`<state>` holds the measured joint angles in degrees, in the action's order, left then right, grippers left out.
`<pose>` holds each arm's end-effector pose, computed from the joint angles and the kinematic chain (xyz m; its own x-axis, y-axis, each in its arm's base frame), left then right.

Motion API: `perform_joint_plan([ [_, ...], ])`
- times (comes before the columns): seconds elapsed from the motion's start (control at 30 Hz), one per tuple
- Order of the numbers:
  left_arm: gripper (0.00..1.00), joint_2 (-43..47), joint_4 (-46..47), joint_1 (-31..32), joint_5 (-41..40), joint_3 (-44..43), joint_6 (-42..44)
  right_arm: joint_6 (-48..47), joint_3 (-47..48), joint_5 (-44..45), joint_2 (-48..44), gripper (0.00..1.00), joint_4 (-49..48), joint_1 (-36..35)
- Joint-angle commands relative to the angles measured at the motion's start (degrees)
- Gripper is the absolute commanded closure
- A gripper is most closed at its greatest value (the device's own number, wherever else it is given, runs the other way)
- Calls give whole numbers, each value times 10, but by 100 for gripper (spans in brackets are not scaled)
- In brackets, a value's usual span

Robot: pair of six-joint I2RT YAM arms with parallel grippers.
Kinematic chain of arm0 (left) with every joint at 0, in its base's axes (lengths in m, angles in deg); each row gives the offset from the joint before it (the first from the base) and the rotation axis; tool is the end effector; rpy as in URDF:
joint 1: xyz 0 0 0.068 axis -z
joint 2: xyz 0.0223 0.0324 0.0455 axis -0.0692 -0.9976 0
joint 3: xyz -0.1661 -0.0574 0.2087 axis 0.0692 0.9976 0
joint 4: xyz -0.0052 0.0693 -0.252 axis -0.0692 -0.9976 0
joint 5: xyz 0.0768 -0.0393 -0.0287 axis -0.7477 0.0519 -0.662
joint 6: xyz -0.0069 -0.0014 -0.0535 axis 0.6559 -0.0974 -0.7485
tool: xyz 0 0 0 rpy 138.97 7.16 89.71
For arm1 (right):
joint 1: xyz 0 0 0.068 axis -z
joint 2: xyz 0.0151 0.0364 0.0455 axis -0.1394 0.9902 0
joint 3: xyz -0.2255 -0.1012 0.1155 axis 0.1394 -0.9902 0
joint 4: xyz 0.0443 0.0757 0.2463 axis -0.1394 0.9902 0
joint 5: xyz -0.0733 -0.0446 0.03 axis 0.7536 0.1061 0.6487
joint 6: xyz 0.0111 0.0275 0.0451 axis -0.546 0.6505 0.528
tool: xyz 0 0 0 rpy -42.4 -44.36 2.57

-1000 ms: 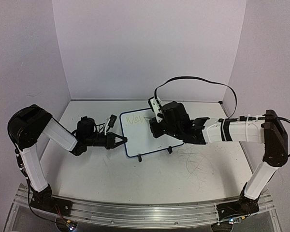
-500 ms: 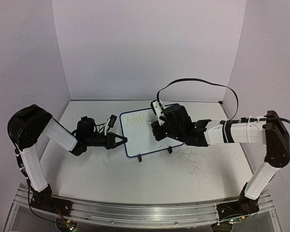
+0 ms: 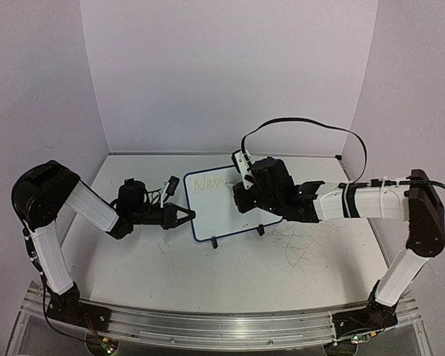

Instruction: Write a sentence on the whiteboard

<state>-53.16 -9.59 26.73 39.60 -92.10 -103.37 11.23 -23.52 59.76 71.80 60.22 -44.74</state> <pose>0.2760 -0.1920 0.1328 -0.5936 0.0476 -0.8033 0.7640 0.3469 -0.5440 0.2452 0.3086 0.2520 -0.3185 -0.2617 -0.9111 -0.6155 0.7881 -0.0112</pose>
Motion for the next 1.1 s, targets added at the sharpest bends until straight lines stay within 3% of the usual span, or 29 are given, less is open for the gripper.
perform_joint_plan([
  [0.0, 100, 14, -29, 0, -14, -13, 20, -12, 39, 37, 7, 100, -8, 8],
  [0.33, 100, 18, -32, 0, -17, -8, 22, -19, 46, 17, 0, 100, -8, 13],
  [0.73, 100, 17, -33, 0, -27, -10, 23, -37, -58, -81, -160, 100, -21, 12],
  [1.07, 100, 26, -41, 0, -40, -10, 24, -72, -53, -94, -124, 100, -17, 13],
])
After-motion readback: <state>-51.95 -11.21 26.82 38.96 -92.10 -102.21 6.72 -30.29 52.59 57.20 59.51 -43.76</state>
